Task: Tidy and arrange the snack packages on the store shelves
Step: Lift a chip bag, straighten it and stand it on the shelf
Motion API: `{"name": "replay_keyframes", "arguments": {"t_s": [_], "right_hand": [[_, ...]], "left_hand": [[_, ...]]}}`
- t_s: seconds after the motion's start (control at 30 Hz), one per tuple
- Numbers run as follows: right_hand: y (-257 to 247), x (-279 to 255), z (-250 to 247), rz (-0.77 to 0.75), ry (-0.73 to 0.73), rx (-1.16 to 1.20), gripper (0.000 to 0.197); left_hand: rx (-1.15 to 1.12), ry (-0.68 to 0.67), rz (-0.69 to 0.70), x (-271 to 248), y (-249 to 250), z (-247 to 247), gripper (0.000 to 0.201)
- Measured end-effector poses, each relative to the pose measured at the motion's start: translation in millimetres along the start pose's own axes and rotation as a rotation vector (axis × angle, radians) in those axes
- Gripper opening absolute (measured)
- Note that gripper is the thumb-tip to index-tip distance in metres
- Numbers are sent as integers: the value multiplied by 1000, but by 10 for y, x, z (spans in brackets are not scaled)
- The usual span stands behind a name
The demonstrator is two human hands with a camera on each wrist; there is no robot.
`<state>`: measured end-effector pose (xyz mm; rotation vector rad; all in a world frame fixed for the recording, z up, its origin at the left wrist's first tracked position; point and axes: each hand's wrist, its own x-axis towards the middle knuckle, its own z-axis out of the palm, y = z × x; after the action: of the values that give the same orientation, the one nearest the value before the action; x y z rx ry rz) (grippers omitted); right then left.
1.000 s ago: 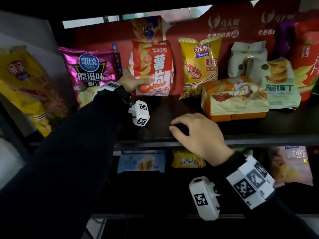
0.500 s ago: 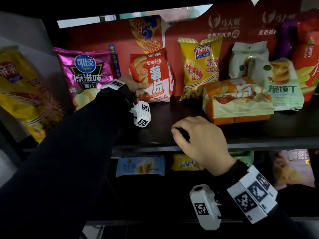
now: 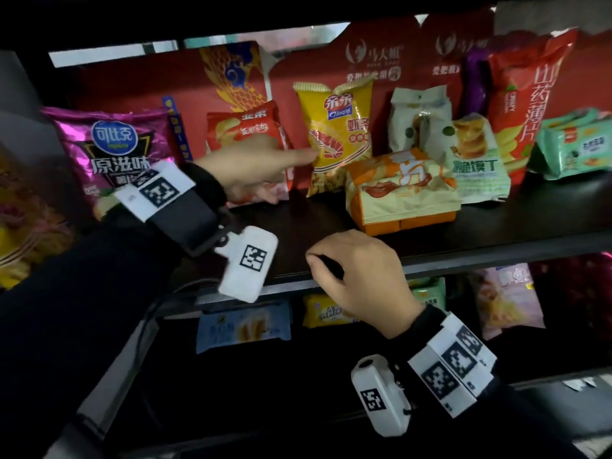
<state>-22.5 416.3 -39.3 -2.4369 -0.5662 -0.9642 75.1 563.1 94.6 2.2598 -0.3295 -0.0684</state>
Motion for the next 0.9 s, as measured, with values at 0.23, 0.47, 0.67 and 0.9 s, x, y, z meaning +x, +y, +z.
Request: {"name": "replay_keyframes", "arguments": {"t_s": [0.23, 0.47, 0.67, 0.9], "right_hand": [[268, -336, -175, -45, 30, -63, 29], [308, -370, -104, -70, 79, -76, 32], [312, -365, -58, -92, 127, -92, 33], [291, -353, 82, -71, 263, -51, 25]], "left_hand": [[-300, -302, -317, 250, 351, 827, 51], [-79, -338, -292, 486, 403, 996, 106], [-274, -374, -268, 506, 341, 889, 101], [-691, -262, 23, 207, 332, 285, 13]]}}
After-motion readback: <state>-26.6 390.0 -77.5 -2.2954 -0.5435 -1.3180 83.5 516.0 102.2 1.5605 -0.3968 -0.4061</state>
